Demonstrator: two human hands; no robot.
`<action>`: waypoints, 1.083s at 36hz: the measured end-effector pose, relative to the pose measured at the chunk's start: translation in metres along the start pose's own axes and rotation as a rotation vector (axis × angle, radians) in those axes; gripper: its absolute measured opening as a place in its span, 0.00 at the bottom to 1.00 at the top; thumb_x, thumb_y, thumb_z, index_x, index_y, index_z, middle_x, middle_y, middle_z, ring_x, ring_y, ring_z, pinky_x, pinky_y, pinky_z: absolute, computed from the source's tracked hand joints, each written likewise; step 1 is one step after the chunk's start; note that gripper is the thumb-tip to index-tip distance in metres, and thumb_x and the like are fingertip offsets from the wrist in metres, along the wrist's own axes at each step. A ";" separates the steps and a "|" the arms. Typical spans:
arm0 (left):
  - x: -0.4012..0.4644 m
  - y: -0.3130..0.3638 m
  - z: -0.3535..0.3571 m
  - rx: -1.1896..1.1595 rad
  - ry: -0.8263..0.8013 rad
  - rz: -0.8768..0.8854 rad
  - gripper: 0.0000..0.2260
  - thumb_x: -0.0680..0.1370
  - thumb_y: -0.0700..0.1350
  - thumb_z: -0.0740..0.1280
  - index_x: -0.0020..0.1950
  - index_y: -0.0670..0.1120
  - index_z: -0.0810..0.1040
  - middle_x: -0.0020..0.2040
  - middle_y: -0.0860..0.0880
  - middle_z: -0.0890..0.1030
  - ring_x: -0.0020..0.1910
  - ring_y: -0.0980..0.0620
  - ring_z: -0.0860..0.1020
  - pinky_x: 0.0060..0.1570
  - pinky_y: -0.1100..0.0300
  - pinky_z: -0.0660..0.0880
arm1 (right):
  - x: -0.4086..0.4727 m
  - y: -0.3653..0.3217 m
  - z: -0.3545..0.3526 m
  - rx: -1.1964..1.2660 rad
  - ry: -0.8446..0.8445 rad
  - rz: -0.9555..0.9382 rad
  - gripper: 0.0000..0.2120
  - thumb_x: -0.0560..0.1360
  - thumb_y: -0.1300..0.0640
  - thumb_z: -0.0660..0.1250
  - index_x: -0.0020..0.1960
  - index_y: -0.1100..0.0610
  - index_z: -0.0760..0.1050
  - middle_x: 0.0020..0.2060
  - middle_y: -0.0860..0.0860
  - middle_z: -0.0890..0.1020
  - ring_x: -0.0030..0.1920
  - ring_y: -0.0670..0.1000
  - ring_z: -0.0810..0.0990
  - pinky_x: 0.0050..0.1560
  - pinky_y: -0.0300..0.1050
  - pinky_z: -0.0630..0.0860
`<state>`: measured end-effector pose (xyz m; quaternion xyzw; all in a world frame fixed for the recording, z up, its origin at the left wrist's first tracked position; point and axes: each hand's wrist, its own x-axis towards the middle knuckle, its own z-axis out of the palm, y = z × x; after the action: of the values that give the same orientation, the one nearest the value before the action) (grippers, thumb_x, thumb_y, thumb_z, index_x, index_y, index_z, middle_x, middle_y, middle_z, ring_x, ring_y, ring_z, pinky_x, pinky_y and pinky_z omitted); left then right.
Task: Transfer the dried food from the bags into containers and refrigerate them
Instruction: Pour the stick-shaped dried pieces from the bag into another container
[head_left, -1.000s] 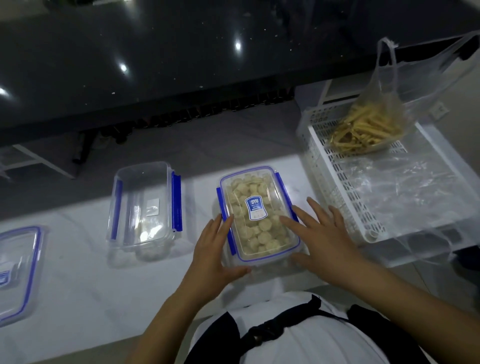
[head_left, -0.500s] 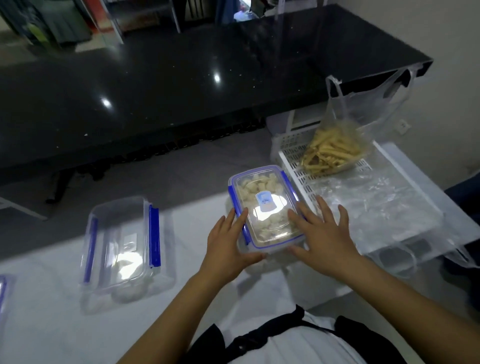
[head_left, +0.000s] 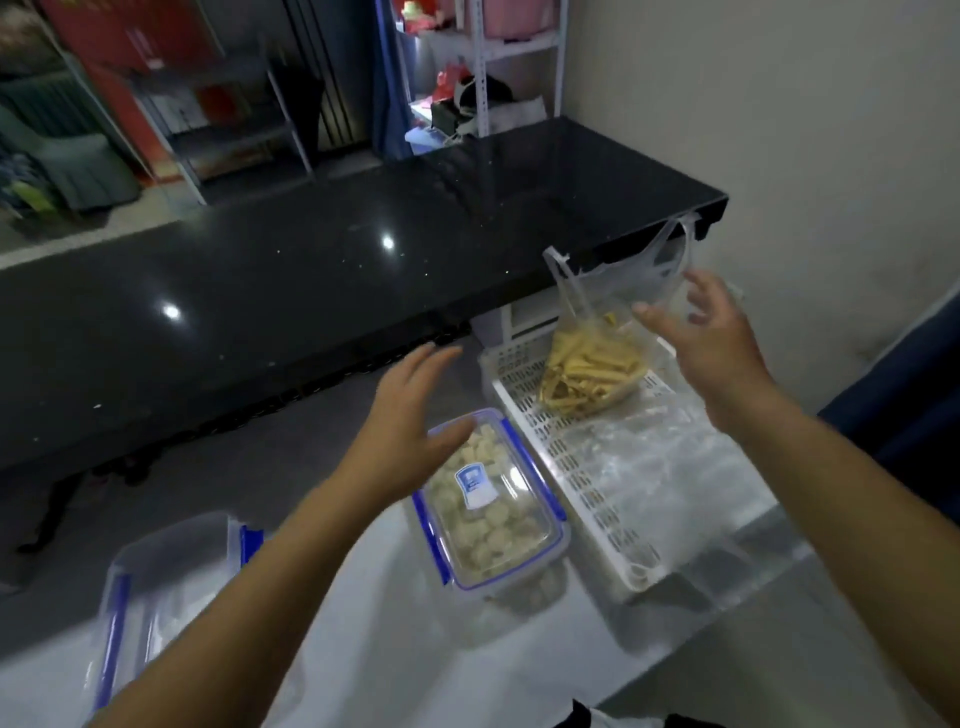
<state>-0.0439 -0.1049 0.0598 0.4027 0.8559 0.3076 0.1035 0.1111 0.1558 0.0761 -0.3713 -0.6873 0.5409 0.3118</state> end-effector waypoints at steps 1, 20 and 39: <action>0.017 0.012 -0.003 0.007 0.010 0.037 0.34 0.76 0.50 0.73 0.79 0.57 0.61 0.81 0.52 0.57 0.79 0.52 0.55 0.74 0.54 0.57 | 0.017 -0.005 -0.003 0.029 0.027 0.034 0.33 0.72 0.46 0.76 0.73 0.44 0.66 0.71 0.51 0.69 0.67 0.51 0.69 0.55 0.44 0.70; 0.190 0.130 0.047 0.054 0.246 0.107 0.13 0.72 0.60 0.73 0.48 0.54 0.75 0.56 0.56 0.72 0.64 0.49 0.69 0.57 0.55 0.61 | 0.098 -0.028 0.001 0.112 -0.421 0.026 0.06 0.74 0.61 0.72 0.42 0.53 0.85 0.39 0.48 0.86 0.47 0.47 0.84 0.49 0.43 0.74; 0.176 0.119 0.012 -0.130 0.128 0.131 0.27 0.72 0.56 0.77 0.69 0.56 0.75 0.68 0.54 0.73 0.68 0.55 0.70 0.68 0.57 0.67 | 0.105 -0.091 -0.008 0.182 -0.683 0.027 0.08 0.73 0.56 0.68 0.36 0.53 0.81 0.33 0.50 0.78 0.40 0.52 0.76 0.44 0.48 0.71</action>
<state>-0.0795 0.0908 0.1353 0.4295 0.8108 0.3939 0.0542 0.0467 0.2362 0.1699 -0.1488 -0.6960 0.6968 0.0888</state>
